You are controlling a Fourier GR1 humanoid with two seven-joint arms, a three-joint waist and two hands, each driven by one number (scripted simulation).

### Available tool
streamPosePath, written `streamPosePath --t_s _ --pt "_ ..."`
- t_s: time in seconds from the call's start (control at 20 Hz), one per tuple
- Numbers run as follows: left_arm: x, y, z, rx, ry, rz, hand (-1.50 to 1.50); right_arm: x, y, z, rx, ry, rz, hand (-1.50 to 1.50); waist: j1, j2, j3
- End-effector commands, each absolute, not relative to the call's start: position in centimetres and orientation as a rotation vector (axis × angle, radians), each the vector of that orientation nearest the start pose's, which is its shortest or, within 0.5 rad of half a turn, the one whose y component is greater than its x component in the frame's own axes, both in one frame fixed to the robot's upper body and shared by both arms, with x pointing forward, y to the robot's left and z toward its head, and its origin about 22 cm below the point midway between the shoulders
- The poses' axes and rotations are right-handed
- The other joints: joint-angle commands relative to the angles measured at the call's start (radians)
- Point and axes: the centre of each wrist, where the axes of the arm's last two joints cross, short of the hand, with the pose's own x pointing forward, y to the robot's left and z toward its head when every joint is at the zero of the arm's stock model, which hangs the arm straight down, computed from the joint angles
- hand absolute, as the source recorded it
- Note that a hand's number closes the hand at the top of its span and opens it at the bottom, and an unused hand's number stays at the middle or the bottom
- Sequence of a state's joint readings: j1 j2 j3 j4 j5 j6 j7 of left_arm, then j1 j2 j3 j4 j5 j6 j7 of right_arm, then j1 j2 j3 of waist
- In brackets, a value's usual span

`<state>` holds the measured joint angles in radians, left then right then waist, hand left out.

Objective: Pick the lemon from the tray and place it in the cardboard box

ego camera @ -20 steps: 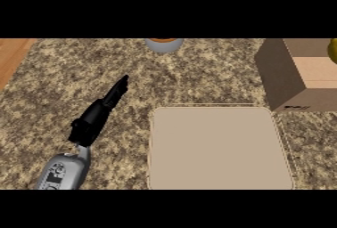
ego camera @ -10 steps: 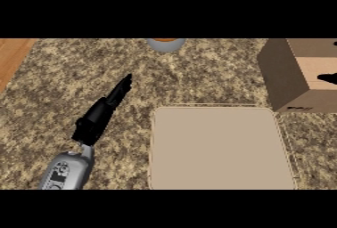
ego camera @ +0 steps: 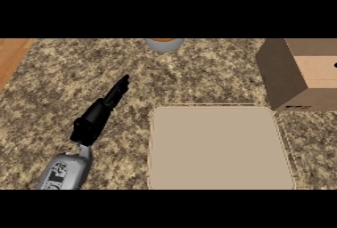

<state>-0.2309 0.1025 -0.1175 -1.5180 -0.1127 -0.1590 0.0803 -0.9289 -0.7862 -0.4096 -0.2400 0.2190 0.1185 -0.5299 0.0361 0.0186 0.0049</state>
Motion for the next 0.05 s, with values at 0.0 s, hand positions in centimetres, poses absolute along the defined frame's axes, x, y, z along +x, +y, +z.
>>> streamPosePath --t_s 0.0 --pt "28.72 19.69 5.23 -0.072 -1.633 -0.464 0.00 35.42 -51.42 16.03 -0.535 -1.803 -0.037 -1.50 0.007 0.000 0.000"
